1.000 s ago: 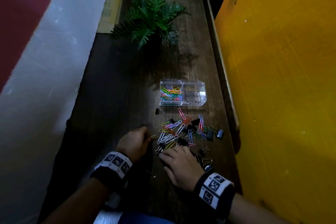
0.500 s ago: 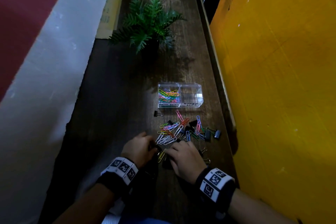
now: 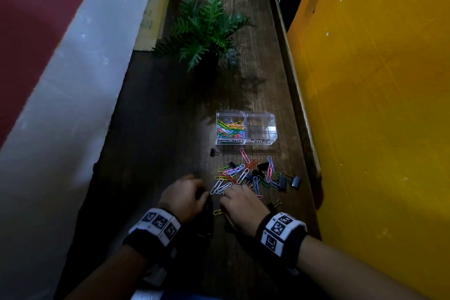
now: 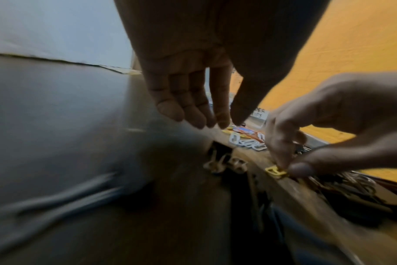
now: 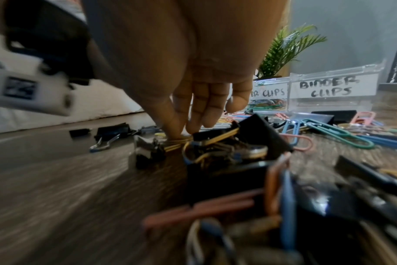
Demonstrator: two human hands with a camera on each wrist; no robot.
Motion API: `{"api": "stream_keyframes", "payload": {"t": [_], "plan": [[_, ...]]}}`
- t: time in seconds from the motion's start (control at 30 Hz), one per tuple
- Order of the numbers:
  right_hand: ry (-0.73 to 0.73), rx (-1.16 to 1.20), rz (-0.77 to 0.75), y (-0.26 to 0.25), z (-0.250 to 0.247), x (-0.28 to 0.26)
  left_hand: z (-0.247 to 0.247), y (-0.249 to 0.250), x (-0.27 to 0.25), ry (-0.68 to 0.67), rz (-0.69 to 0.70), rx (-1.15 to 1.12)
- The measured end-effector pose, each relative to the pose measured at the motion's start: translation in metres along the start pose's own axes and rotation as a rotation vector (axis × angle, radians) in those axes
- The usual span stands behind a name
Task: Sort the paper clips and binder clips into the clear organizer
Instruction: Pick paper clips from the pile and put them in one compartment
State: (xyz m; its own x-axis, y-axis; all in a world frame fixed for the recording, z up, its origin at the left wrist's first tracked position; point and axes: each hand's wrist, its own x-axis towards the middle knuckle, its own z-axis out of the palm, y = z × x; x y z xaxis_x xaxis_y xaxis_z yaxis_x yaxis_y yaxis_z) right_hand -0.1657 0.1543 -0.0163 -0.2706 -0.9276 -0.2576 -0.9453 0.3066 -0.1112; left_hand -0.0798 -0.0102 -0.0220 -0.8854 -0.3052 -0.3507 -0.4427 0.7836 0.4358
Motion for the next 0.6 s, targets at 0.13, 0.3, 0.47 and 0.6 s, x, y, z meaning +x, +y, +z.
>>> {"api": "stream_keyframes", "payload": {"t": [0.13,0.3,0.47,0.6], "plan": [[-0.086,0.111,0.002,0.001,-0.006,-0.004,0.000,0.019,0.015,0.018,0.034,-0.032],[-0.166,0.164,0.065,0.000,-0.008,-0.006,0.000,0.026,0.023,-0.018,0.002,-0.100],[-0.202,0.162,0.103,-0.003,-0.005,-0.005,-0.001,0.030,0.029,-0.060,-0.010,-0.040],[-0.154,0.108,0.103,-0.005,-0.004,-0.008,-0.006,0.033,0.032,-0.138,-0.055,0.020]]}}
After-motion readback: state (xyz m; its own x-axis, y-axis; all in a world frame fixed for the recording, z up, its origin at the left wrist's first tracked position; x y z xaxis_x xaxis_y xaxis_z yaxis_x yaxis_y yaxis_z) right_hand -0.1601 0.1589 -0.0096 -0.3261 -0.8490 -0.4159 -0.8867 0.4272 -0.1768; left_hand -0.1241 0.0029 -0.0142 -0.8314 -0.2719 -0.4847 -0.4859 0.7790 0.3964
